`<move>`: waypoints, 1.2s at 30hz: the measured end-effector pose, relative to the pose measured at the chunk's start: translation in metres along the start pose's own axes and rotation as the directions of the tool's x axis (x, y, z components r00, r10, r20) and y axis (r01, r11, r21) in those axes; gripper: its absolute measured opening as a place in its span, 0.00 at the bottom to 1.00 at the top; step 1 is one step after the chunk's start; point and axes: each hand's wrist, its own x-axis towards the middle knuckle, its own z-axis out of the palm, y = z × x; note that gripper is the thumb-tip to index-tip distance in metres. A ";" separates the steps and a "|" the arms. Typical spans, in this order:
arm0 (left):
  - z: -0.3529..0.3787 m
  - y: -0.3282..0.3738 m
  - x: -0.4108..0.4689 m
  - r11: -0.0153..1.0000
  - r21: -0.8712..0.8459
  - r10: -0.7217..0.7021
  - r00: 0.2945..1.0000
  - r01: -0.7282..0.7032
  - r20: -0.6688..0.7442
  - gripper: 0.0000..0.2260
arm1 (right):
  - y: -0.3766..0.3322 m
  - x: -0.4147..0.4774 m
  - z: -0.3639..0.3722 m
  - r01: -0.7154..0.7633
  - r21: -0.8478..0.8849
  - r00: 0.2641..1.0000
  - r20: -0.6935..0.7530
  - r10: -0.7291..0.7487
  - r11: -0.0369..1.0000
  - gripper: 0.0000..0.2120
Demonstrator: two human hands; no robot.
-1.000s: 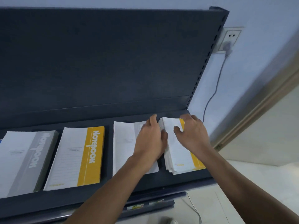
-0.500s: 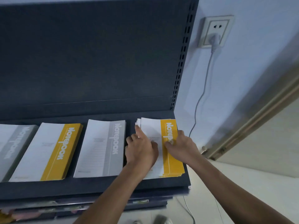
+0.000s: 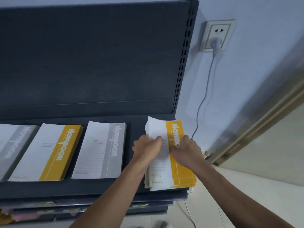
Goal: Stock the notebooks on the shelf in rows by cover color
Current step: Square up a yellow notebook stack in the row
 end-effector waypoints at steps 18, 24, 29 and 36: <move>-0.044 -0.010 -0.030 0.703 -0.422 0.537 0.816 -0.572 -0.212 0.33 | -0.020 -0.034 0.006 0.551 0.397 0.807 -0.476 -0.349 0.734 0.31; -0.048 -0.018 -0.037 0.670 -0.471 0.568 0.804 -0.575 -0.174 0.41 | -0.019 -0.049 0.009 0.526 0.523 0.838 -0.454 -0.304 0.671 0.33; -0.041 -0.027 -0.041 0.671 -0.461 0.584 0.797 -0.581 -0.155 0.41 | -0.021 -0.054 0.015 0.516 0.592 0.851 -0.440 -0.288 0.620 0.32; -0.046 -0.026 -0.034 0.693 -0.429 0.585 0.800 -0.580 -0.136 0.35 | -0.018 -0.053 0.012 0.508 0.570 0.853 -0.436 -0.286 0.645 0.31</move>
